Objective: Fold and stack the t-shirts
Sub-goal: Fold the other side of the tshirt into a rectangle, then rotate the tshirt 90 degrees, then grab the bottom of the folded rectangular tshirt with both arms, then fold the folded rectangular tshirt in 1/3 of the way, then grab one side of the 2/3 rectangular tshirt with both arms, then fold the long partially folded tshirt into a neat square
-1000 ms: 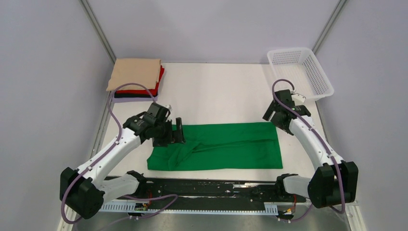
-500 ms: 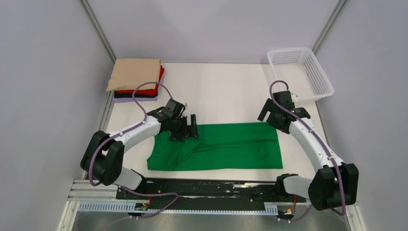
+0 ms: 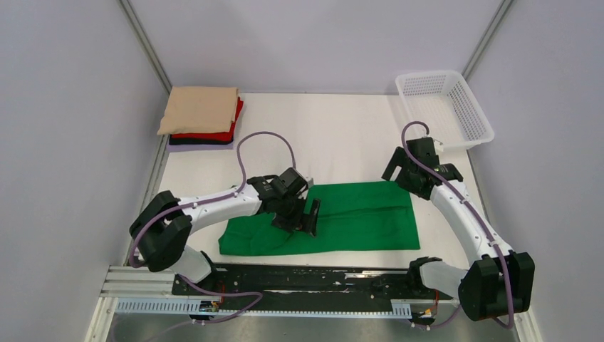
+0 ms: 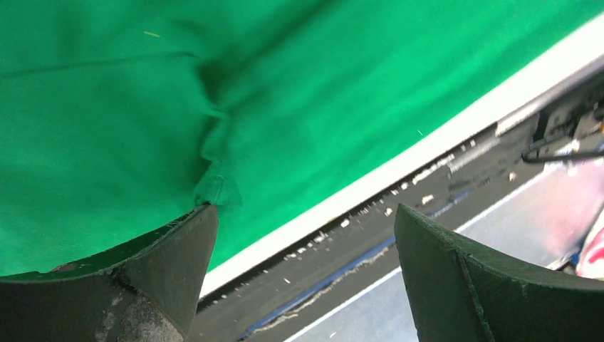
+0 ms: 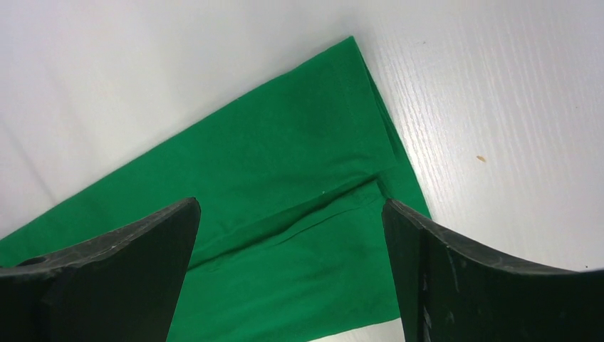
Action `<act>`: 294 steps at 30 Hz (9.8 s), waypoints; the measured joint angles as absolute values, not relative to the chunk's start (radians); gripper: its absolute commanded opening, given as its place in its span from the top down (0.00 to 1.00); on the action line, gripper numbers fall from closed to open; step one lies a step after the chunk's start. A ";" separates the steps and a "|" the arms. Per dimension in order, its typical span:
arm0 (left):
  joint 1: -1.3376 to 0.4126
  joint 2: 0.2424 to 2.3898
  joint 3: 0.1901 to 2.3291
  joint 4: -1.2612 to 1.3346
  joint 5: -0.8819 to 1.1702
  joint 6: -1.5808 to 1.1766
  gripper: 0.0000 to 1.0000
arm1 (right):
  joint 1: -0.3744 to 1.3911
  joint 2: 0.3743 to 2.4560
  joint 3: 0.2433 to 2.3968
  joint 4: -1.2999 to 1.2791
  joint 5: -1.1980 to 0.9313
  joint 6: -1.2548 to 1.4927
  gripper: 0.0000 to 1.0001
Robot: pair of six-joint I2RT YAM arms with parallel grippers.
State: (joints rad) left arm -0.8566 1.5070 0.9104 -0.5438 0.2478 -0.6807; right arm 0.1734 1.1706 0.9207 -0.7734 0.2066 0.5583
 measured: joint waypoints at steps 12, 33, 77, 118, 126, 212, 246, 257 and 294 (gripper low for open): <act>-0.972 1.441 0.939 -0.615 0.202 -0.698 0.00 | 0.173 1.149 0.897 -0.750 0.133 0.529 0.00; -0.453 1.480 0.773 -0.361 0.121 -0.928 0.00 | 0.205 1.524 0.876 -0.501 -0.283 0.453 0.00; -0.418 2.608 2.317 -0.196 0.445 -0.856 0.00 | 0.619 1.282 0.999 -0.529 -0.070 0.425 0.00; -0.635 1.238 0.524 -0.336 0.379 -0.780 0.42 | 0.373 1.081 0.488 -0.650 -0.398 0.705 0.57; -0.635 1.359 0.541 -0.240 0.432 -0.785 0.53 | 0.391 1.167 0.469 -0.542 -0.413 0.710 0.72; -0.299 2.211 1.682 -0.256 0.505 -0.603 0.01 | 0.099 2.051 1.476 -0.411 -0.430 0.558 0.28; -0.382 1.829 1.087 -0.260 0.380 -0.654 0.40 | 0.207 1.715 0.946 -0.376 -0.408 0.577 0.52; -0.392 1.894 1.110 -0.227 0.408 -0.666 0.97 | 0.210 1.753 0.948 -0.337 -0.409 0.592 0.88; -0.455 0.998 0.849 -0.446 0.175 -0.696 1.00 | 0.239 1.298 0.899 -0.335 -0.824 0.596 1.00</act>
State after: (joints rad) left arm -0.4549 0.9977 0.8494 -0.4458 0.1753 -0.6964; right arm 0.2394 1.2984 0.8989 -0.3351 -0.8242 0.5957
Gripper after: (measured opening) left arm 0.010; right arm 0.011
